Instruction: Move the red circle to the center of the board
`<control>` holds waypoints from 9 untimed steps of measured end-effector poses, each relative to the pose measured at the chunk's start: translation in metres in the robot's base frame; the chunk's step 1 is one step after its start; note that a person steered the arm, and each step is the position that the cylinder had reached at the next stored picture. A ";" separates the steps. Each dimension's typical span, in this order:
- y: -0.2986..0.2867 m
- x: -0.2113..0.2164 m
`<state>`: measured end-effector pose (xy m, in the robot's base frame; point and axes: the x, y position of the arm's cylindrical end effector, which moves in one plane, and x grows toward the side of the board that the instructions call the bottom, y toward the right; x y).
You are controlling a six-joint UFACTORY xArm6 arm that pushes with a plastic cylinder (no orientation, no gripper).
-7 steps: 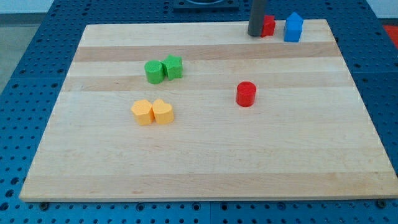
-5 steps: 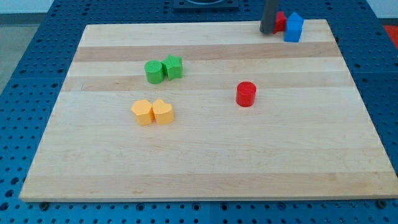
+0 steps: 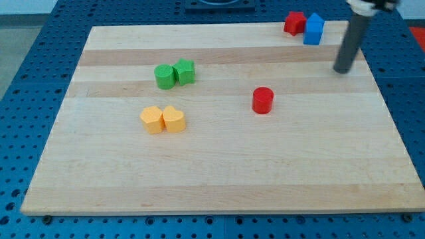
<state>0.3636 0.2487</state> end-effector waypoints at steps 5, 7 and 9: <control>-0.152 0.049; -0.165 0.117; -0.218 0.050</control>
